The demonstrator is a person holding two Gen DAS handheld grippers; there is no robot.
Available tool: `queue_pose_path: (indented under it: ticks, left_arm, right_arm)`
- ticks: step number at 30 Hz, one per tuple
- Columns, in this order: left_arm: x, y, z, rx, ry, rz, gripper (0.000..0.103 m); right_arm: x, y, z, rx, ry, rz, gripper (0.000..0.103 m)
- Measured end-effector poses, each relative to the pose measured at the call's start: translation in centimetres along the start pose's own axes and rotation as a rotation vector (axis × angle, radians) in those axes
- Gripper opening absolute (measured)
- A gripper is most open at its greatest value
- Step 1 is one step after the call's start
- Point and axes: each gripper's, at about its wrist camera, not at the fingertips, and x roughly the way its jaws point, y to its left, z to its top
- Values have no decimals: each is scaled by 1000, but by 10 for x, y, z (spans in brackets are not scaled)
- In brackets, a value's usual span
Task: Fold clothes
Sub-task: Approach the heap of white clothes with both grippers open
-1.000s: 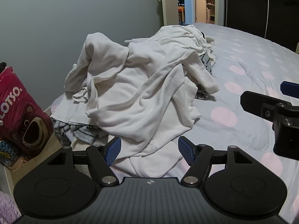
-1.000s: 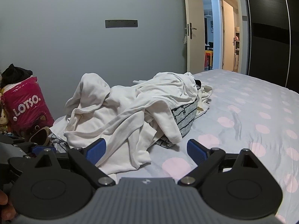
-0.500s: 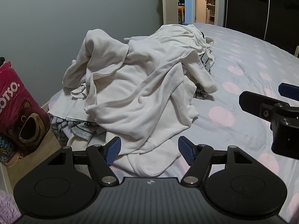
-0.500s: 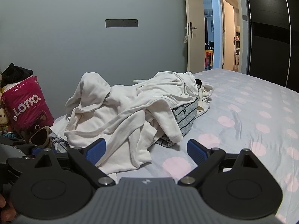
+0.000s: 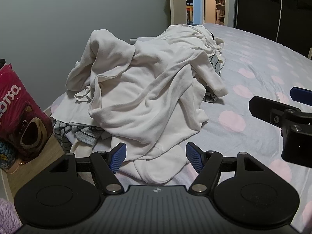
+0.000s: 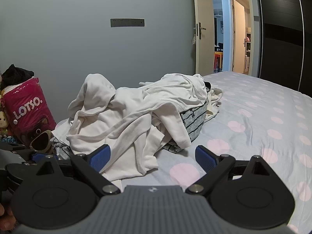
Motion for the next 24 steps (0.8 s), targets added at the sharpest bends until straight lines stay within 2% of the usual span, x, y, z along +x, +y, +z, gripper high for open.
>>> queue_pose_path:
  ticks: [24]
  left_arm:
    - [2,6,0,-18,20,-5,66]
  right_arm:
    - [3,4,-2,-19,6,20,95]
